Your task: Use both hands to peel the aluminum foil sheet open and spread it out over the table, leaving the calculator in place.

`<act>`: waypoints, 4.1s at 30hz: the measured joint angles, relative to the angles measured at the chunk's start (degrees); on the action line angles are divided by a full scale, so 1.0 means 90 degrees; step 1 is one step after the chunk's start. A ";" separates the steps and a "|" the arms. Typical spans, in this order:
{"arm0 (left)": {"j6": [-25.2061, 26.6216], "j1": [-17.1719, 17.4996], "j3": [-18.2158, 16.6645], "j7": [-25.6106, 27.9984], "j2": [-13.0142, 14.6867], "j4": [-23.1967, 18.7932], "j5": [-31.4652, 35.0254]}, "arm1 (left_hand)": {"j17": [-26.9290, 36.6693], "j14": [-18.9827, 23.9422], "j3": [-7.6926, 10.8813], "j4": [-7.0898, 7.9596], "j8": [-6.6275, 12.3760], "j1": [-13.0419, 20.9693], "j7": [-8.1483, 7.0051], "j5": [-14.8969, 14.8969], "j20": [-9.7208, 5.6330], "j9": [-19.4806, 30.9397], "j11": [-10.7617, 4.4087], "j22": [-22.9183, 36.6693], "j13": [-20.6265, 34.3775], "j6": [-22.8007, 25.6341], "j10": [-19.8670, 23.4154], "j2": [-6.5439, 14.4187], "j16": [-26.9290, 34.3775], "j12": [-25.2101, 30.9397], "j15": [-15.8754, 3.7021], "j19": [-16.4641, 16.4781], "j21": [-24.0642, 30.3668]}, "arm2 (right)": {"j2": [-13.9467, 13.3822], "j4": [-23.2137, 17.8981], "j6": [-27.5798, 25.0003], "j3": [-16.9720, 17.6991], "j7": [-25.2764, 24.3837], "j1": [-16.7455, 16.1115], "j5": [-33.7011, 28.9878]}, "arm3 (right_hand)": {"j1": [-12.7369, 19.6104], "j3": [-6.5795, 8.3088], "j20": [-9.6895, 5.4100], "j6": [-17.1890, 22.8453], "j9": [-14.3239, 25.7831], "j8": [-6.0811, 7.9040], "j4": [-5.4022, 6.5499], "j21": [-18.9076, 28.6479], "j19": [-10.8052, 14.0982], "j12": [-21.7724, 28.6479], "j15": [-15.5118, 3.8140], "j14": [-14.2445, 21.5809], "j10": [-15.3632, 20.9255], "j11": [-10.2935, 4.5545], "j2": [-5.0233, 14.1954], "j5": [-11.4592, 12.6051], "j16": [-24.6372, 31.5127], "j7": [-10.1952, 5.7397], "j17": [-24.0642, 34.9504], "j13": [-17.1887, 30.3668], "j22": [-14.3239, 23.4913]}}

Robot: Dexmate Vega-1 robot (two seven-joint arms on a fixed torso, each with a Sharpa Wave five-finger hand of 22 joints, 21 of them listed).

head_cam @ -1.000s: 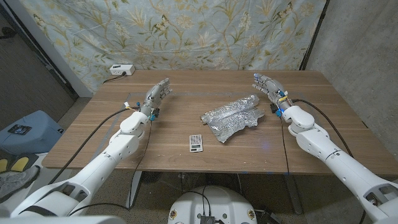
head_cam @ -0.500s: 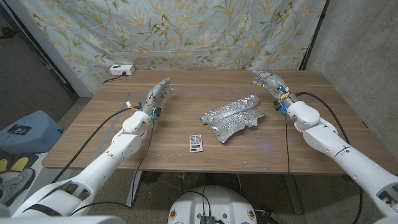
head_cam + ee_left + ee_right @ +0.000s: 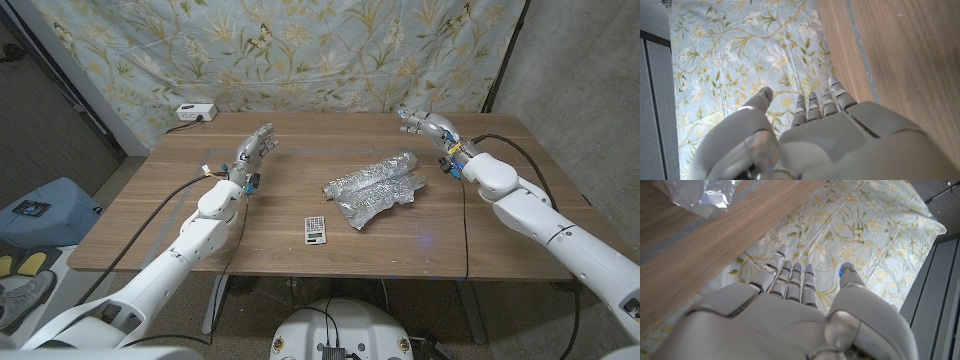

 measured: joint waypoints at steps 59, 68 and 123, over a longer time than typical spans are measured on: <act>0.0038 0.0105 -0.0126 0.0312 -0.0023 -0.0137 -0.0038 | -0.0002 0.0046 -0.0051 -0.0104 0.0000 0.0060 0.0047 0.0049 0.0035 -0.0001 0.0037 0.0000 -0.0058 0.0047 0.0037 0.0060 0.0049 0.0048 0.0046 0.0035 -0.0048 | -0.0881 -0.1162 -0.0349 -0.1170 0.1159 0.1229 -0.4058 | 0.0804 -0.0159 0.0286 -0.0901 0.0014 -0.0055 -0.0015 -0.0184 -0.0996 -0.0051 0.0102 -0.0788 -0.0738 -0.0104 -0.0841 0.0030 -0.0099 -0.0081 -0.0325 0.0003 -0.0001; 0.0076 0.0121 -0.0127 0.0413 -0.0052 -0.0170 -0.0016 | 0.0030 0.0081 -0.0051 -0.0104 0.0000 0.0060 0.0047 0.0049 0.0059 -0.0001 0.0035 0.0000 -0.0062 0.0047 0.0104 0.0060 0.0049 0.0048 0.0081 0.0059 -0.0048 | -0.0880 -0.1009 -0.0062 -0.1295 0.1232 0.1396 -0.4523 | 0.0883 -0.0202 0.0379 -0.0768 0.0017 0.0024 -0.0007 -0.0211 -0.1468 0.0024 -0.0230 -0.0520 -0.0579 -0.0366 -0.0987 0.0147 0.0021 -0.0232 -0.0337 0.0003 -0.0001; 0.0397 0.0175 -0.0186 0.0556 0.0026 -0.0294 -0.0132 | 0.0027 0.0196 0.0002 -0.0102 0.0000 0.0059 0.0080 0.0073 0.0058 -0.0001 0.0022 0.0000 -0.0117 0.0148 0.0229 0.0059 0.0049 0.0098 0.0080 0.0194 -0.0048 | -0.0497 -0.0013 0.0845 -0.2109 0.1836 0.2373 -0.6514 | 0.1274 -0.0129 0.0132 0.0203 0.0015 0.0263 0.0029 -0.0059 -0.1453 0.0287 -0.0280 0.1022 0.0474 -0.0852 -0.1309 0.0532 0.0421 -0.0717 -0.0319 0.0057 -0.0016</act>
